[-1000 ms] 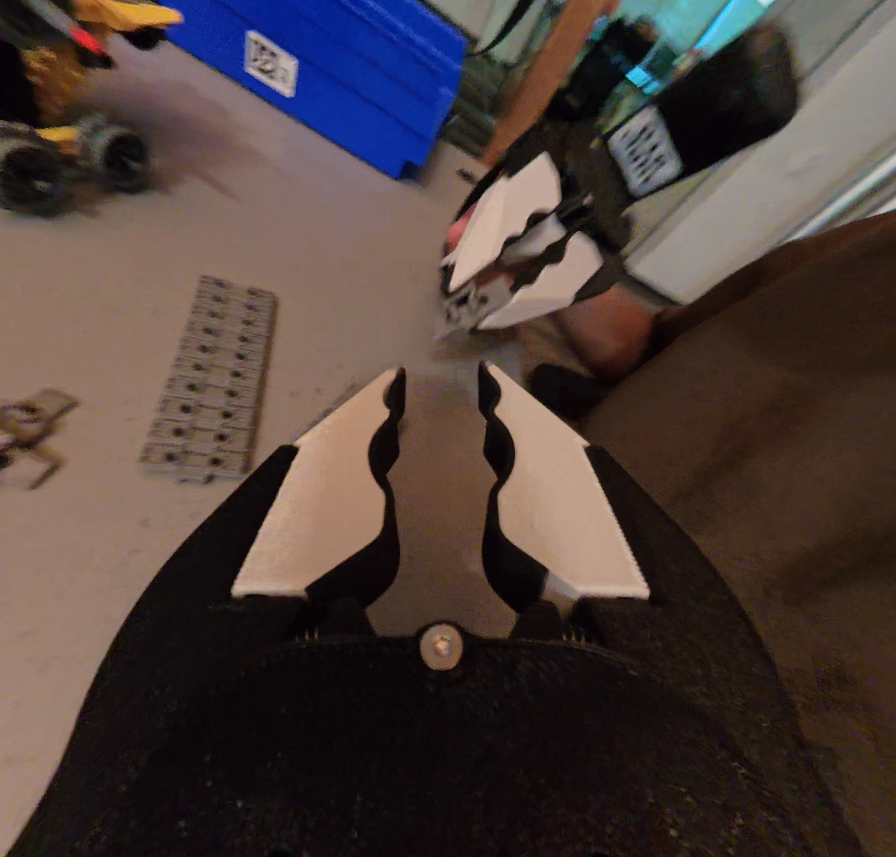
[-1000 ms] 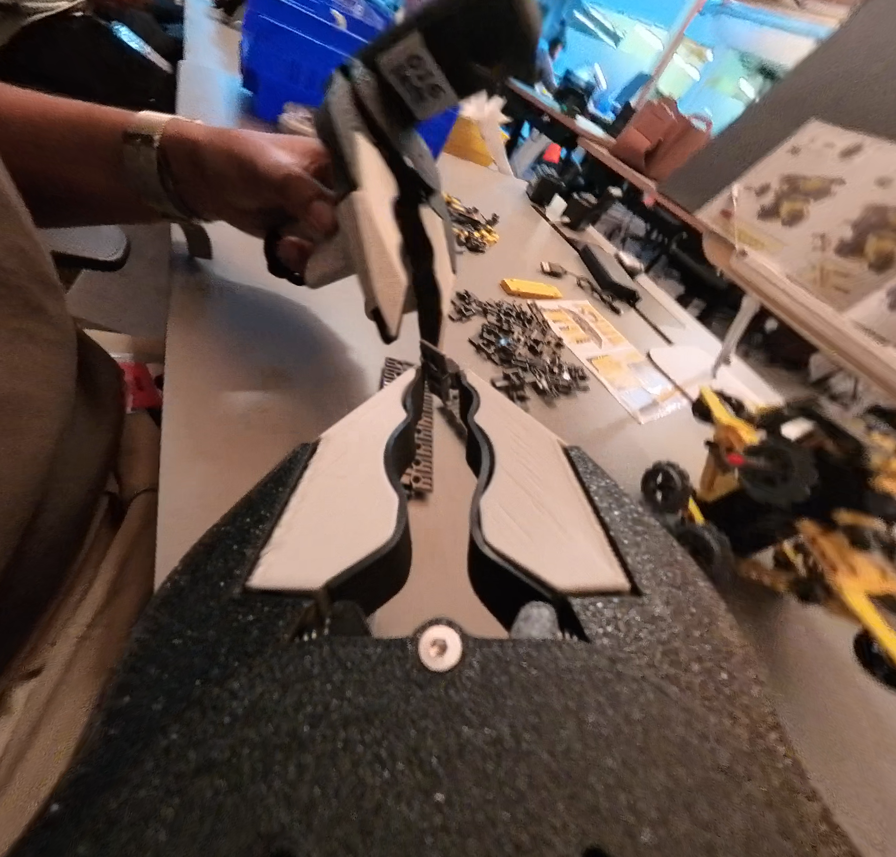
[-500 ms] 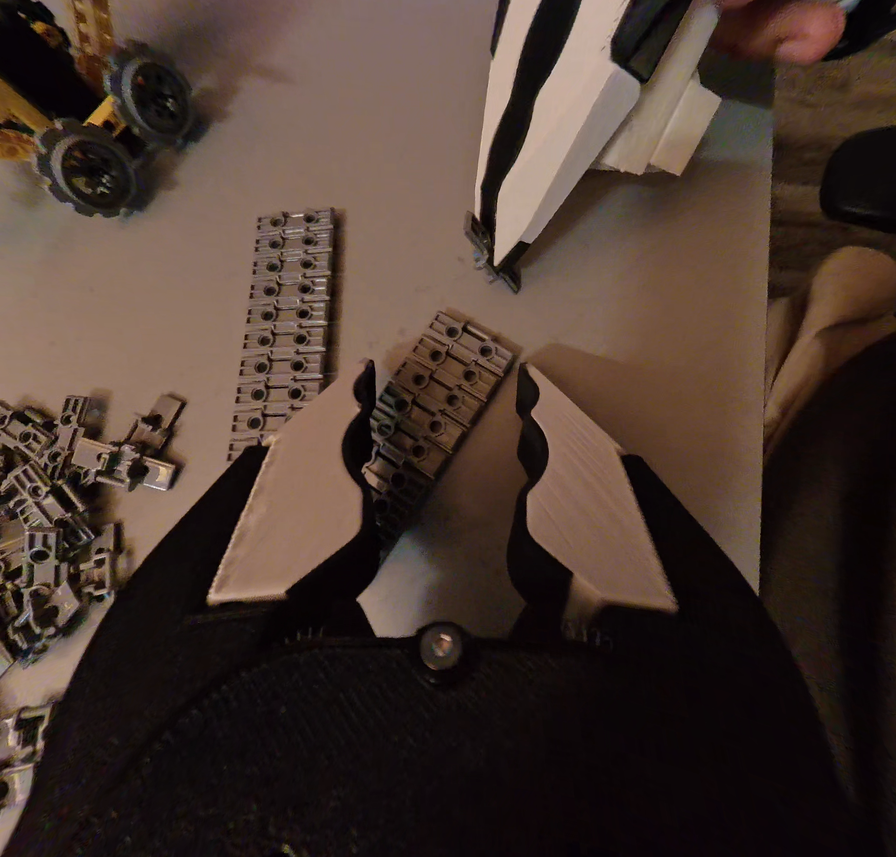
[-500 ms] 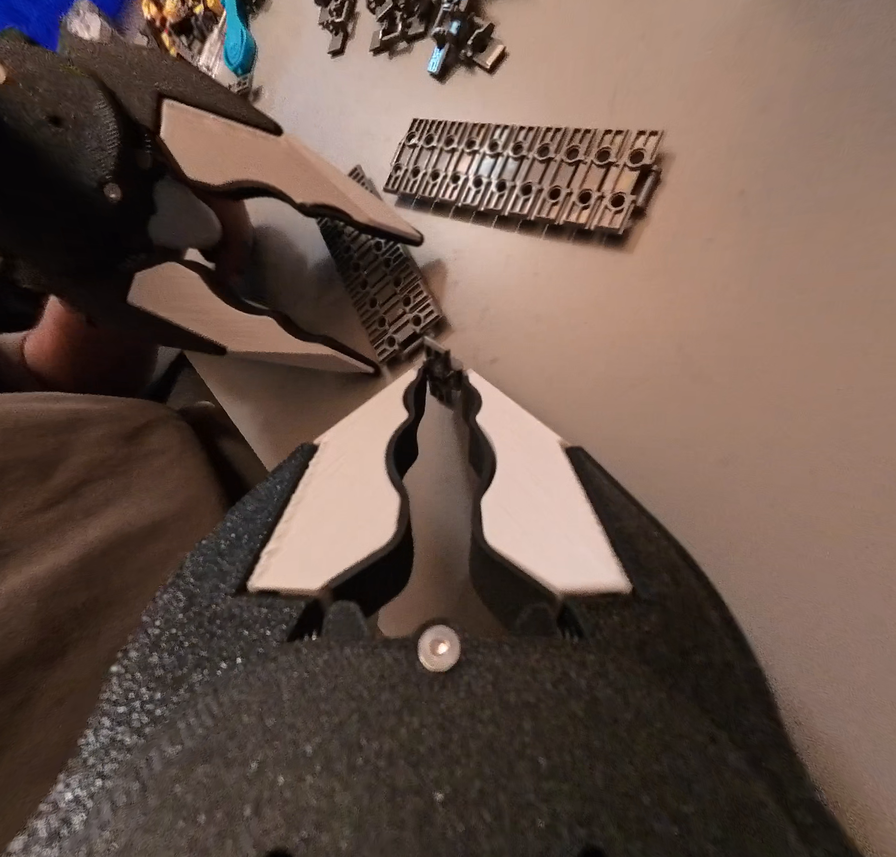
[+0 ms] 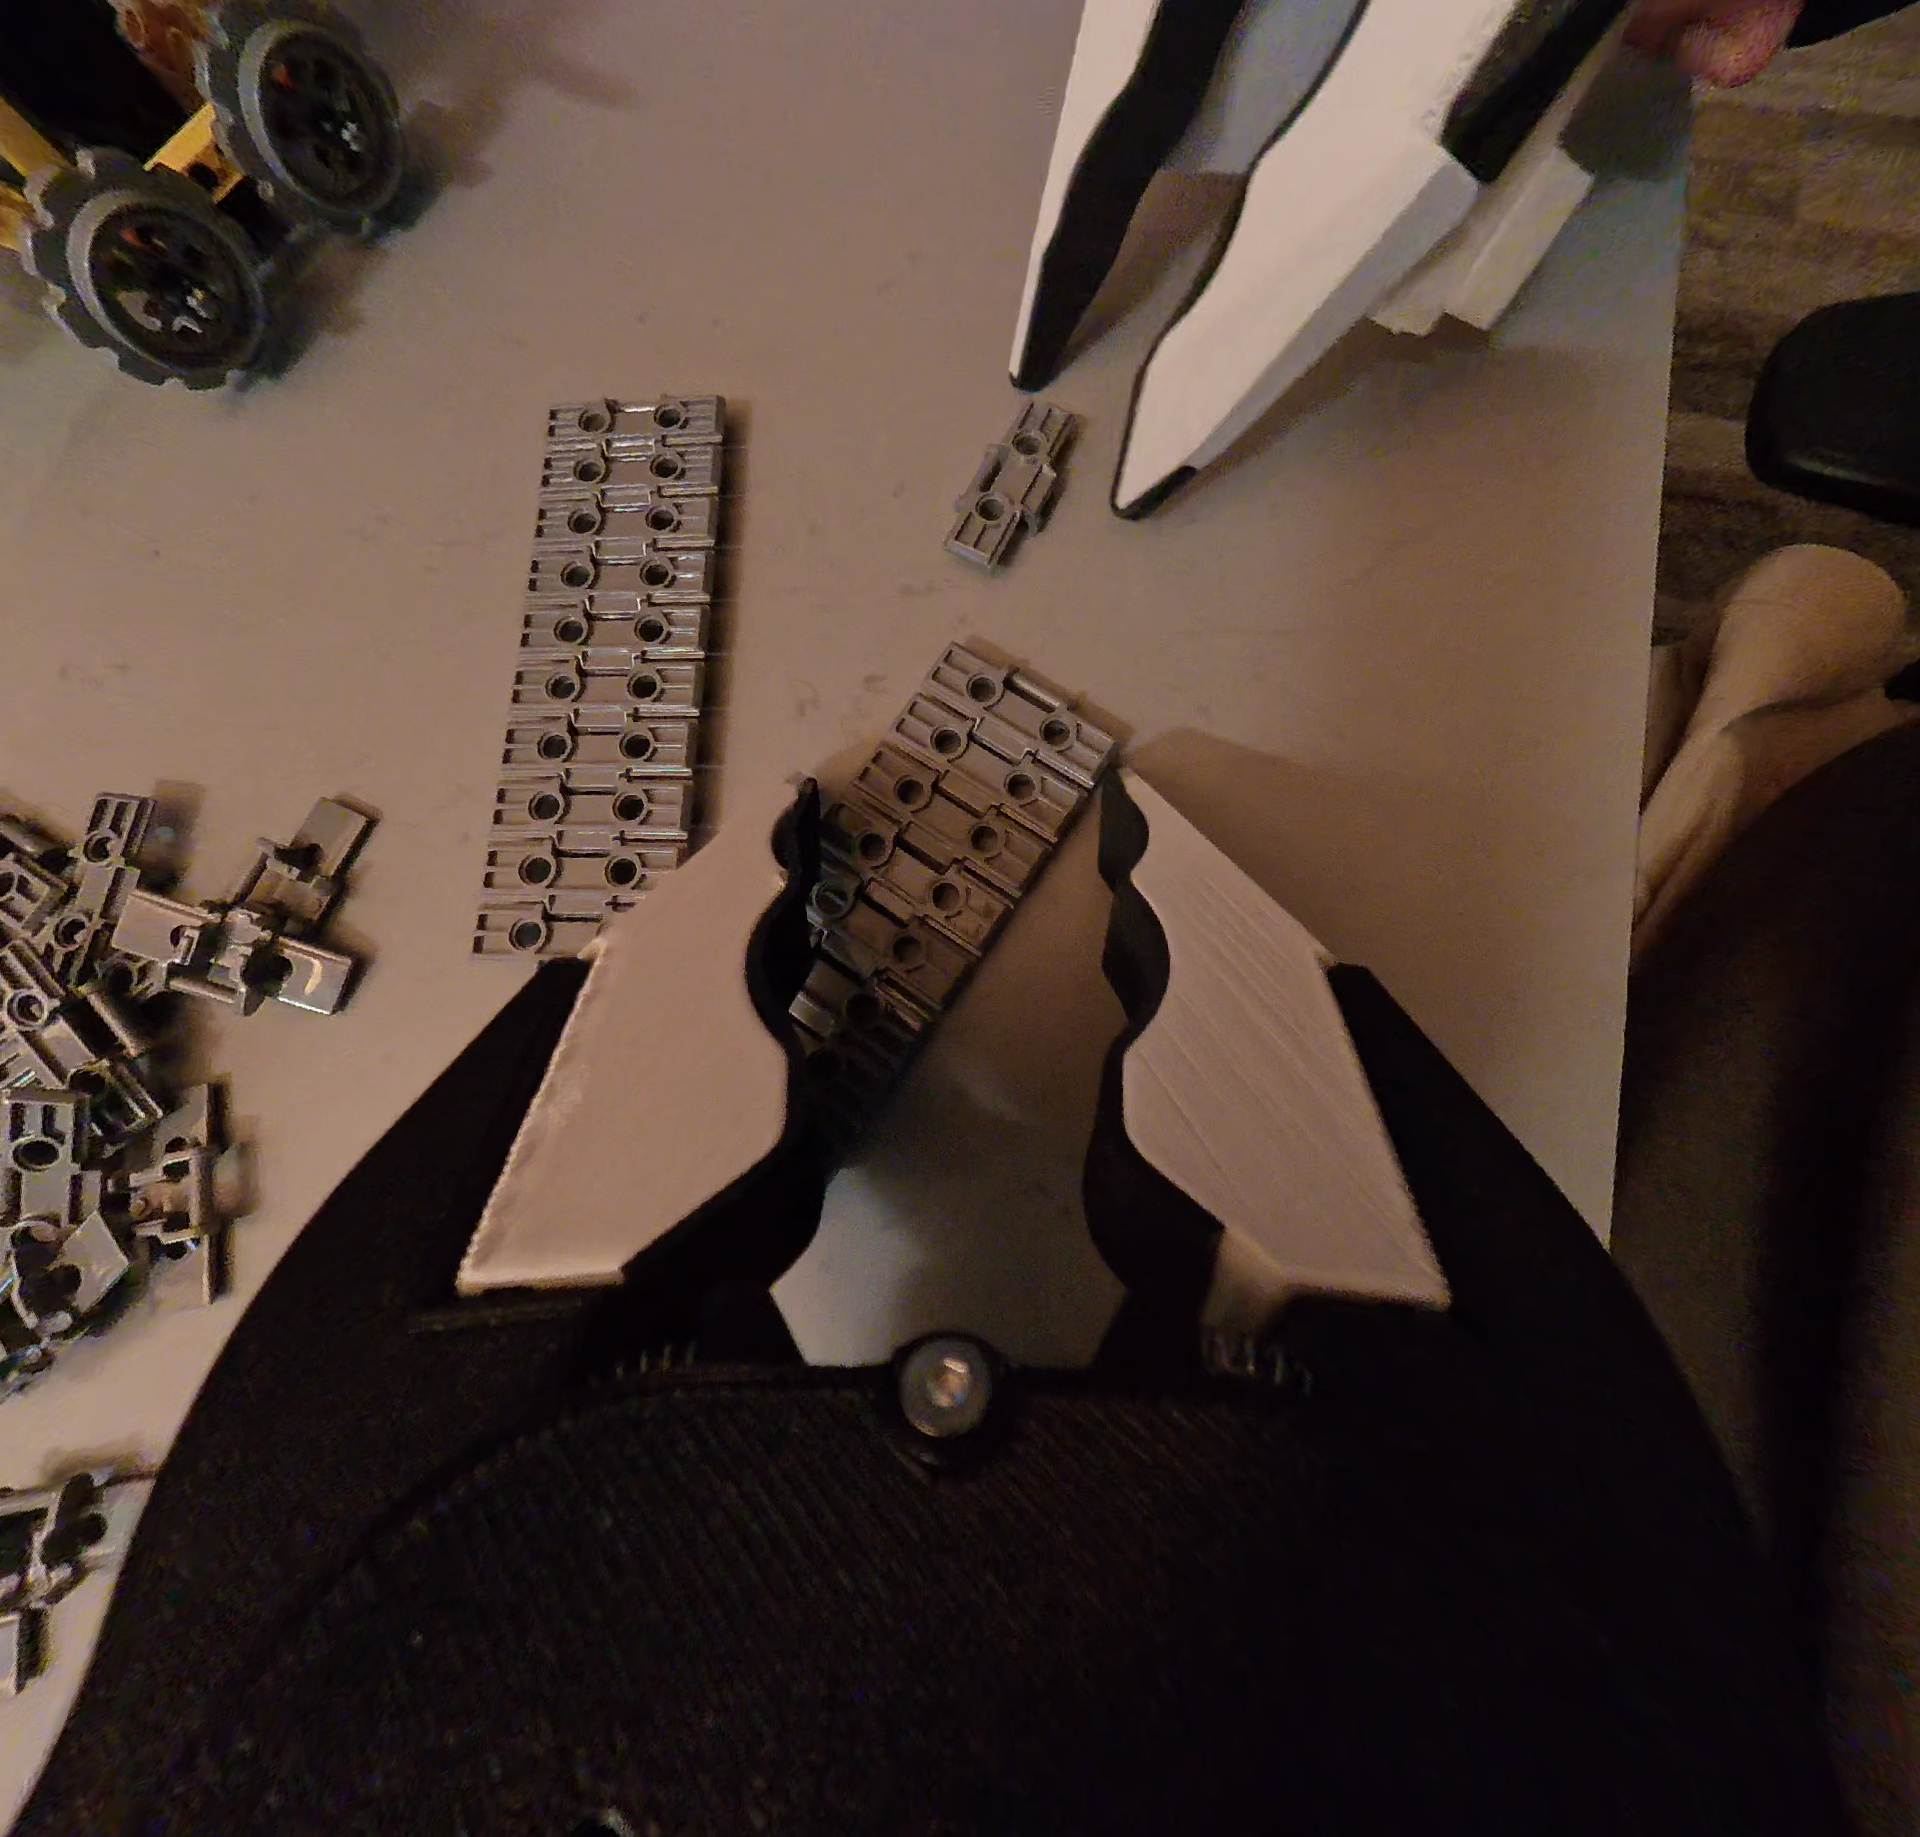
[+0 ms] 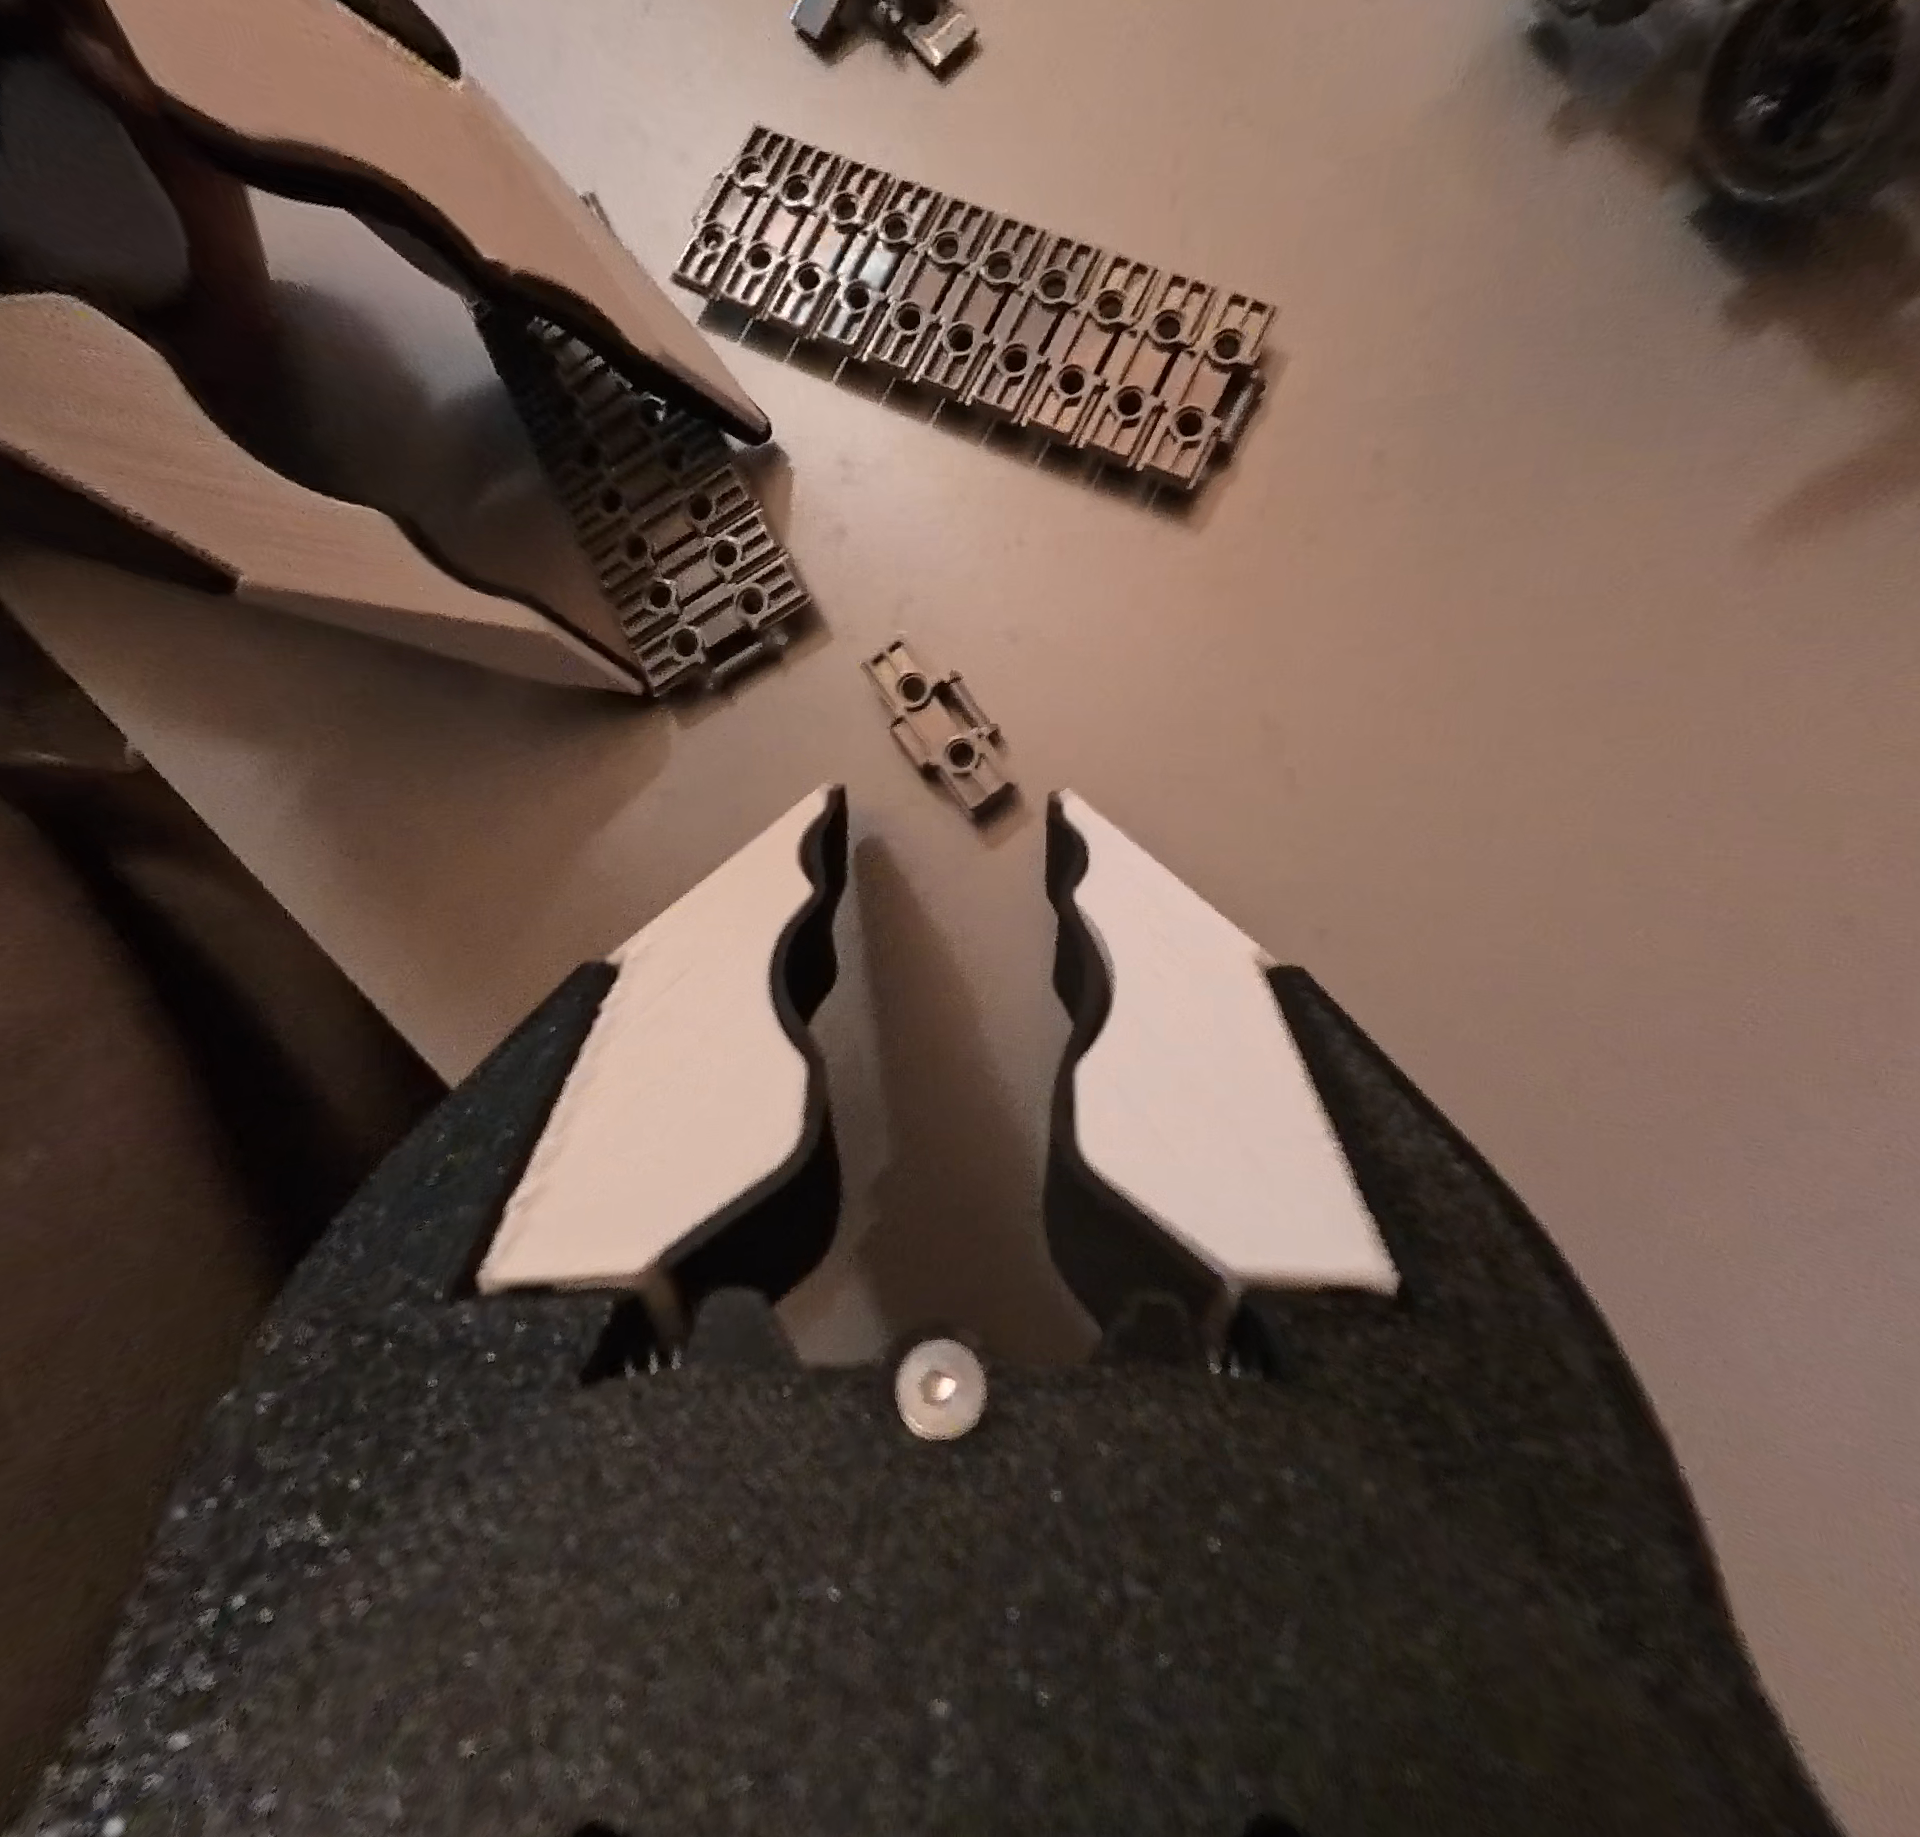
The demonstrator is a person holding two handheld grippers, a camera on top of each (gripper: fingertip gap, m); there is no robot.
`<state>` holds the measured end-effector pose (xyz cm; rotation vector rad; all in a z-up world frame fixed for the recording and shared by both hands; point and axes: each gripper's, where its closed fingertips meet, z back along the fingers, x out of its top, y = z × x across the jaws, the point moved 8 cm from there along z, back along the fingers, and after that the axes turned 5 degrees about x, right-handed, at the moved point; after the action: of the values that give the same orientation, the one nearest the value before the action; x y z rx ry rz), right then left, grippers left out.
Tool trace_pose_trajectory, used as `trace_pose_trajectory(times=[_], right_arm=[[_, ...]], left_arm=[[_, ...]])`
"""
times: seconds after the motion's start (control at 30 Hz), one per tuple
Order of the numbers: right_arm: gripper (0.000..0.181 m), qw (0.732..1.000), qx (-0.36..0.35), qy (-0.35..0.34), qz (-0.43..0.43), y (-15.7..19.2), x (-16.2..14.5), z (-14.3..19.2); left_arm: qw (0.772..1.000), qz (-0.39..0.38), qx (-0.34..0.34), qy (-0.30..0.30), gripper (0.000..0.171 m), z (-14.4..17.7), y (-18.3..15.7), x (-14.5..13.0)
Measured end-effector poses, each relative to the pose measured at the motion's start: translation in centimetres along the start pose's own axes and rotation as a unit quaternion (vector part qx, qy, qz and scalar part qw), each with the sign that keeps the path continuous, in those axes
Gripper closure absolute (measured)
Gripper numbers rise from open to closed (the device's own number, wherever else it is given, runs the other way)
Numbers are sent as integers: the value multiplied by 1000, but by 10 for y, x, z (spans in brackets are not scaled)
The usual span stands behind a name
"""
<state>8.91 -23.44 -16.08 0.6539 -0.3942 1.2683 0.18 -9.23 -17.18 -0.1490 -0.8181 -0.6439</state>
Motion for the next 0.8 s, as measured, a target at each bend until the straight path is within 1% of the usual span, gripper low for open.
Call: trace_pose_trajectory(times=[0.13,0.23,0.27,0.37,0.4,0.47,0.53,0.6,0.67,0.8], right_arm=[[143,999,25,18,10,15,-4,1],[143,995,91,18,36,31,-5,4],[143,995,93,9,40,32,-3,6],[143,997,38,-24,61,18,4,14],[139,996,25,-39,78,14,6,15],[123,989,27,-67,127,11,8,11],[120,988,34,-46,143,13,4,4],[108,989,32,-9,146,14,-1,-4],[104,987,22,13,158,17,-4,-8],[111,984,61,31,163,29,-9,-3]], left_arm=[[1000,6,3,0,119,2,-4,-1],[1000,23,-9,-8,121,6,-7,-1],[999,29,-9,-14,122,7,-6,-1],[999,44,-14,-25,122,10,-3,-1],[998,48,-15,-23,123,10,-2,-1],[999,48,-18,-15,122,8,-3,-1],[999,44,-17,-13,121,7,-3,-1],[999,45,-16,-17,121,8,-3,-1],[998,48,-20,-20,120,9,-3,-1],[998,55,-28,-18,119,8,-2,-1]])
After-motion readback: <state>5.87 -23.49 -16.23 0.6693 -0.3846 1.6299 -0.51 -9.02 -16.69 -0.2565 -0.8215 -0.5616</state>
